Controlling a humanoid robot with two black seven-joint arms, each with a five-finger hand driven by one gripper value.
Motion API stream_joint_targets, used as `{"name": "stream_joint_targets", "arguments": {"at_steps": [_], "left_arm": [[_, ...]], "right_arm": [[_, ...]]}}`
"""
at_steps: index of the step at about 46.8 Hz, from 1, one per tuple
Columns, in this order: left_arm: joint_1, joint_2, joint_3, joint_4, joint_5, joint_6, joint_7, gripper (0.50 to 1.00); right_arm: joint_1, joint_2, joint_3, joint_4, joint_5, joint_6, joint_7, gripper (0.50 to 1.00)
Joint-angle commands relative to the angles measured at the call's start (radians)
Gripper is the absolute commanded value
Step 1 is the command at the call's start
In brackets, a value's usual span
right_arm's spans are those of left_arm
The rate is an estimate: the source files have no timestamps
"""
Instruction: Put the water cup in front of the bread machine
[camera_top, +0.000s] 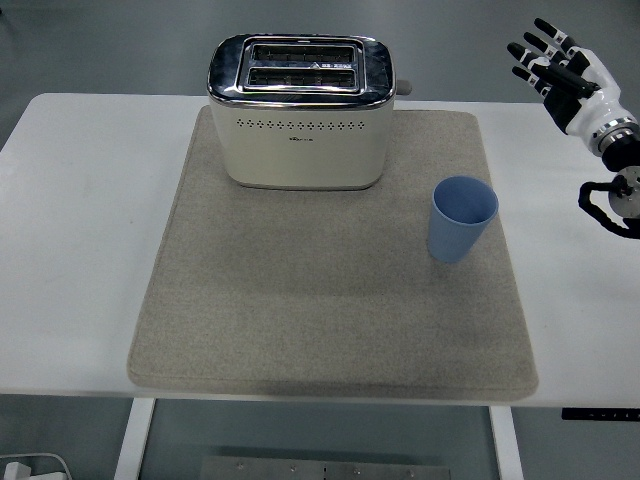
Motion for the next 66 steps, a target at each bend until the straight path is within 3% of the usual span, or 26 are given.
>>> {"name": "stream_joint_targets", "arguments": {"at_steps": [1, 12, 18, 25, 36, 46, 57, 66], "left_arm": [[0.0, 0.0, 0.0, 0.0, 0.0, 0.0, 0.0, 1.0], [0.0, 0.0, 0.0, 0.0, 0.0, 0.0, -0.001, 1.0], [0.0, 0.0, 0.0, 0.0, 0.0, 0.0, 0.0, 1.0], [0.0, 0.0, 0.0, 0.0, 0.0, 0.0, 0.0, 1.0], [0.0, 0.0, 0.0, 0.0, 0.0, 0.0, 0.0, 1.0], [0.0, 0.0, 0.0, 0.0, 0.0, 0.0, 0.0, 1.0], [0.0, 0.0, 0.0, 0.0, 0.0, 0.0, 0.0, 1.0], [0.0, 0.0, 0.0, 0.0, 0.0, 0.0, 0.0, 1.0]], "right_arm": [[-0.005, -0.064, -0.027, 0.078, -0.039, -0.001, 0.006, 0.913], [-0.056, -0.207, -0.045, 0.197, -0.172, 0.028, 0.072, 0.913], [-0.128, -0.237, -0.044, 0.217, -0.24, 0.028, 0.107, 0.913], [-0.2, -0.336, -0.044, 0.316, -0.313, 0.037, 0.15, 0.913], [-0.277, -0.466, -0.047, 0.369, -0.404, 0.089, 0.259, 0.913], [-0.37, -0.515, -0.071, 0.418, -0.551, 0.083, 0.359, 0.913], [-0.406, -0.486, -0.088, 0.44, -0.579, 0.049, 0.359, 0.913], [-0.413, -0.411, -0.116, 0.426, -0.582, -0.038, 0.359, 0.913]]}}
